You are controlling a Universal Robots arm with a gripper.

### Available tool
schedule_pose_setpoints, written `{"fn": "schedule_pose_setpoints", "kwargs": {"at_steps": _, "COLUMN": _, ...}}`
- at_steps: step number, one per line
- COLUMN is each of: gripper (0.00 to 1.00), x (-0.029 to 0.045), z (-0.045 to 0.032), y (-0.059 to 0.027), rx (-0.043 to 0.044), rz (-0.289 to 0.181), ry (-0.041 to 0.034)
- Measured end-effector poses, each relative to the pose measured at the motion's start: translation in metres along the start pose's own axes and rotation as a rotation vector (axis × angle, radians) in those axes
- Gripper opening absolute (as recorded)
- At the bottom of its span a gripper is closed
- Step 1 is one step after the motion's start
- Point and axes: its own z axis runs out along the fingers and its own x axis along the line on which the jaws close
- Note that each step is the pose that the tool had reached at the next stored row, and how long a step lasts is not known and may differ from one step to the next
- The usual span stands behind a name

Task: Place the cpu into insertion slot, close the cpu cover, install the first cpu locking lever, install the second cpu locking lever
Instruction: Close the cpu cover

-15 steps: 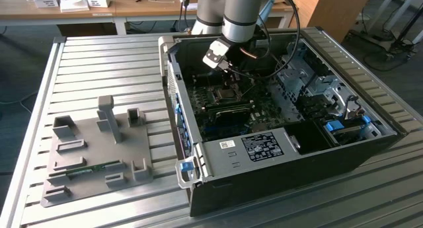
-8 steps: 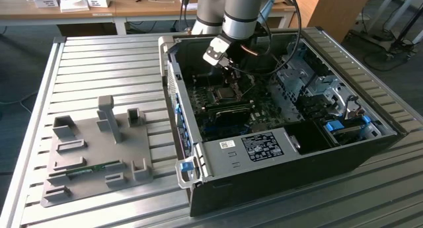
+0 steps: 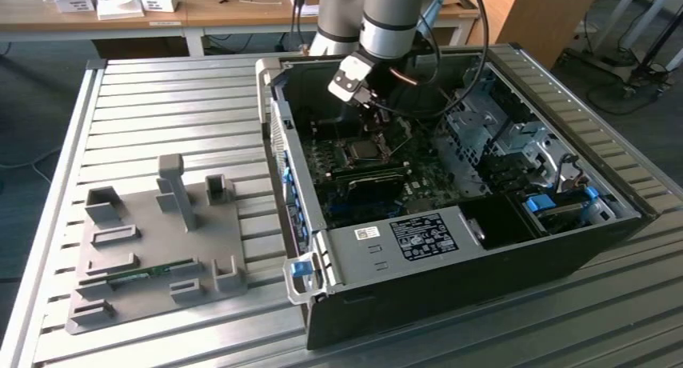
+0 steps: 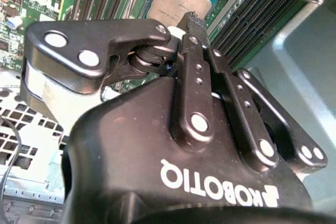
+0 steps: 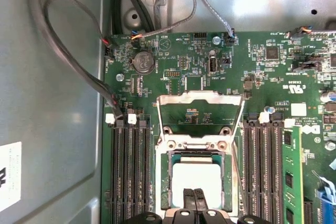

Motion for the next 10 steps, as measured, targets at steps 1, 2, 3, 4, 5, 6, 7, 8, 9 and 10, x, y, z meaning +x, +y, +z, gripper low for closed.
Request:
{"fn": "schedule_pose_setpoints", "kwargs": {"at_steps": 1, "gripper": 0.11, "x": 0.0, "z": -0.0016, "y": 0.0, "rx": 0.0, "rz": 0.0, "ry": 0.0}}
{"fn": "schedule_pose_setpoints", "kwargs": {"at_steps": 2, "gripper": 0.11, "x": 0.0001, "z": -0.0029, "y": 0.0001, "rx": 0.0, "rz": 0.0, "ry": 0.0}}
{"fn": "schedule_pose_setpoints", "kwargs": {"at_steps": 3, "gripper": 0.11, "x": 0.0001, "z": -0.0042, "y": 0.0001, "rx": 0.0, "rz": 0.0, "ry": 0.0001}}
{"fn": "schedule_pose_setpoints", "kwargs": {"at_steps": 4, "gripper": 0.11, "x": 0.0001, "z": -0.0056, "y": 0.0001, "rx": 0.0, "rz": 0.0, "ry": 0.0001}}
{"fn": "schedule_pose_setpoints", "kwargs": {"at_steps": 5, "gripper": 0.11, "x": 0.0001, "z": -0.0072, "y": 0.0002, "rx": 0.0, "rz": 0.0, "ry": 0.0}}
{"fn": "schedule_pose_setpoints", "kwargs": {"at_steps": 6, "gripper": 0.11, "x": 0.0002, "z": -0.0086, "y": 0.0002, "rx": 0.0001, "rz": 0.0, "ry": -0.0001}}
{"fn": "schedule_pose_setpoints", "kwargs": {"at_steps": 7, "gripper": 0.11, "x": 0.0002, "z": -0.0098, "y": 0.0003, "rx": 0.0001, "rz": 0.0, "ry": -0.0001}}
{"fn": "schedule_pose_setpoints", "kwargs": {"at_steps": 8, "gripper": 0.11, "x": 0.0002, "z": -0.0107, "y": 0.0003, "rx": 0.0001, "rz": 0.0, "ry": -0.0001}}
{"fn": "schedule_pose_setpoints", "kwargs": {"at_steps": 9, "gripper": 0.11, "x": 0.0002, "z": -0.0113, "y": 0.0003, "rx": 0.0, "rz": 0.0, "ry": 0.0}}
{"fn": "schedule_pose_setpoints", "kwargs": {"at_steps": 10, "gripper": 0.11, "x": 0.0002, "z": -0.0115, "y": 0.0003, "rx": -0.0001, "rz": 0.0, "ry": 0.0001}}
